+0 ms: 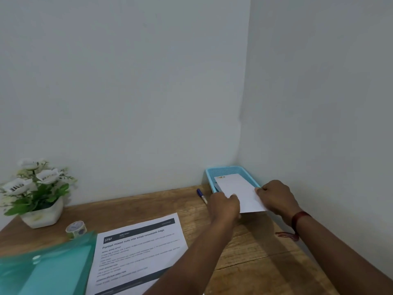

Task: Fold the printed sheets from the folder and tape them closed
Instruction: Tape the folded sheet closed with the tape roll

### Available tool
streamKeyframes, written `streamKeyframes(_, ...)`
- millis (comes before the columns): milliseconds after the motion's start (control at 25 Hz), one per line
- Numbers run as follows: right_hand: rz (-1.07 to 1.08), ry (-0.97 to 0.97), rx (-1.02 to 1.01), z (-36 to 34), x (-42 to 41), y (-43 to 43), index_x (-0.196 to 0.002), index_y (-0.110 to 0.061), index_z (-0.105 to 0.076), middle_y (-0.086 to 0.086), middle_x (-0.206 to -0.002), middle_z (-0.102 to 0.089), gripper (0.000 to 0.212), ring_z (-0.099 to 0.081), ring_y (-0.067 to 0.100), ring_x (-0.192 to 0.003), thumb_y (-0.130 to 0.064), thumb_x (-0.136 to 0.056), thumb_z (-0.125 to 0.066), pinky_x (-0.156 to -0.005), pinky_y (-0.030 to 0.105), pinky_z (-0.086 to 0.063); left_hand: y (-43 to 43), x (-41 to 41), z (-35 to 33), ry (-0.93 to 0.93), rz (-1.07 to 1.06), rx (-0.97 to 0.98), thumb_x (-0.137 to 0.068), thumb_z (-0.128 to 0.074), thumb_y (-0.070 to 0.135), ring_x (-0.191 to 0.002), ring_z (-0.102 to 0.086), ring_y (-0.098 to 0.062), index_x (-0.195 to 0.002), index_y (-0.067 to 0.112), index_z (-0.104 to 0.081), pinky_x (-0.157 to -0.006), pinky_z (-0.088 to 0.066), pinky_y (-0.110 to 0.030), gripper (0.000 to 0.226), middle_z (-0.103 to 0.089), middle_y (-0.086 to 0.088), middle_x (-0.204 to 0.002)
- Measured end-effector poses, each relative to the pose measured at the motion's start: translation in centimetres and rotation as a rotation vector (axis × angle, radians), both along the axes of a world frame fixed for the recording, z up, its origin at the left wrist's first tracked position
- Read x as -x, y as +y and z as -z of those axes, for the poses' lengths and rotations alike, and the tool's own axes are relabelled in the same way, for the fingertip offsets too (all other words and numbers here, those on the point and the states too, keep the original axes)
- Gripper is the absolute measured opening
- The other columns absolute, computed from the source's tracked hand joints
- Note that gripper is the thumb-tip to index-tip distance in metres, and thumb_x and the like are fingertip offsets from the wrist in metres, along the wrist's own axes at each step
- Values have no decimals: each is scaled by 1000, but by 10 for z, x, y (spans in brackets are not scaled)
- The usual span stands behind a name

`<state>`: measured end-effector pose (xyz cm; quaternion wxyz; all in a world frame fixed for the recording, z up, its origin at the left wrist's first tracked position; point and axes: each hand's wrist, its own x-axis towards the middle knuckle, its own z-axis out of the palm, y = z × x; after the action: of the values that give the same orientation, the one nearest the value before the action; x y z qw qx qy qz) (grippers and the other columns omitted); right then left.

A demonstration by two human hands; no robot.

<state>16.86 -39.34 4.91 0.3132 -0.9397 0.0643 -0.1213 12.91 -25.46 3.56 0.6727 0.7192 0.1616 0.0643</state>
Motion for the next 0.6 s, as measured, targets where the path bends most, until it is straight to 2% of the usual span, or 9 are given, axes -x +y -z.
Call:
streamKeyframes(120, 9, 42, 15, 5, -7, 2, -93, -6, -65, 4, -75, -61, 30, -58, 18, -65, -36, -93, -59, -54, 24, -40, -2, -7, 6, 11, -48, -39, -92, -65, 24, -81, -65, -16, -126, 11, -54, -51, -52, -18, 39, -60, -2, -116)
streamKeyframes(320, 37, 51, 154, -4, -8, 3, -85, -11, -64, 2, -72, -60, 26, -60, 19, -65, -37, -84, -60, -54, 24, -42, -1, -19, 8, 33, -114, -104, -89, -68, 22, -67, -64, -13, -123, 11, -55, -58, -59, -22, 39, -61, -4, -115)
streamKeyframes(440, 71, 12, 244, -10, -2, 7, -80, -13, -56, -1, -66, -52, 23, -49, 13, -58, -35, -86, -58, -47, 22, -31, -2, -27, 10, 63, -157, -145, -84, -72, 26, -78, -68, -16, -119, 11, -57, -62, -60, -25, 41, -63, -4, -111)
streamKeyframes(520, 91, -20, 257, -12, -1, 10, -81, -13, -52, -3, -65, -47, 24, -46, 13, -57, -36, -89, -57, -46, 22, -28, -2, -30, 12, 70, -178, -173, -81, -74, 29, -88, -68, -19, -118, 12, -58, -67, -62, -30, 44, -64, -4, -112)
streamKeyframes(600, 99, -44, 253, -14, -1, 12, -81, -13, -52, -3, -64, -45, 27, -46, 12, -57, -38, -91, -55, -45, 22, -28, -2, -32, 15, 69, -198, -210, -81, -74, 33, -88, -68, -19, -117, 14, -60, -66, -62, -29, 43, -65, -3, -111)
